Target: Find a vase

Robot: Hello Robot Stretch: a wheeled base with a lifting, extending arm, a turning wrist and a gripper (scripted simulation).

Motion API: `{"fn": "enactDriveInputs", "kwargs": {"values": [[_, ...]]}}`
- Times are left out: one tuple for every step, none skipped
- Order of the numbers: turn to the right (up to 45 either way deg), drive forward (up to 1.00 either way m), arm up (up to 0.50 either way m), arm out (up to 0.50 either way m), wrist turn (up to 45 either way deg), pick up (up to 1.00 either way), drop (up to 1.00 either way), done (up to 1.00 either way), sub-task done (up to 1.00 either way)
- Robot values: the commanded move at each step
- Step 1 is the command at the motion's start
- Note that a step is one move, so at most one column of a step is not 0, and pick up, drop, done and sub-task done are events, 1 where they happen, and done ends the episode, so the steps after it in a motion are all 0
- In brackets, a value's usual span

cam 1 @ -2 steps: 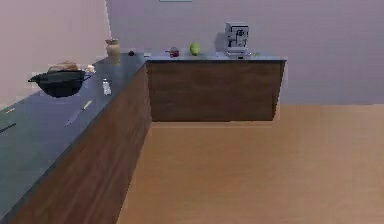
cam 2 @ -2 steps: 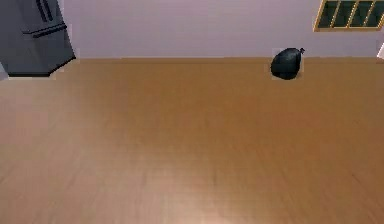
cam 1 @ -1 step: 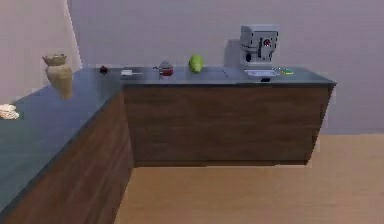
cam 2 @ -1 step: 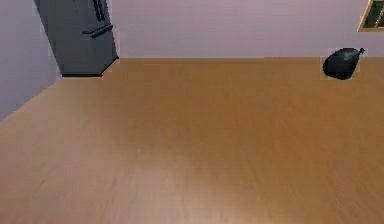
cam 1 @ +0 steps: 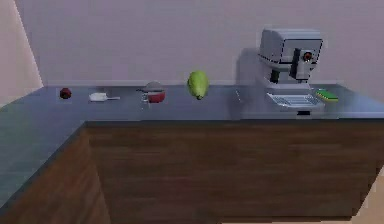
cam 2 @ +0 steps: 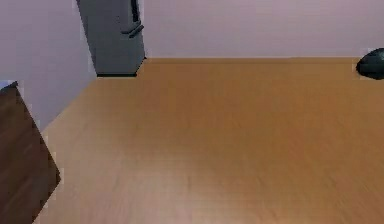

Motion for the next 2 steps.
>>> {"fn": "enactDriveInputs", "kwargs": {"values": [[-45.0, 0.00, 0.00, 0.00, 0.0, 0.00, 0.00, 0.00, 0.00], [0.0, 0.00, 0.00, 0.00, 0.0, 0.00, 0.00, 1.00, 0.00]]}}
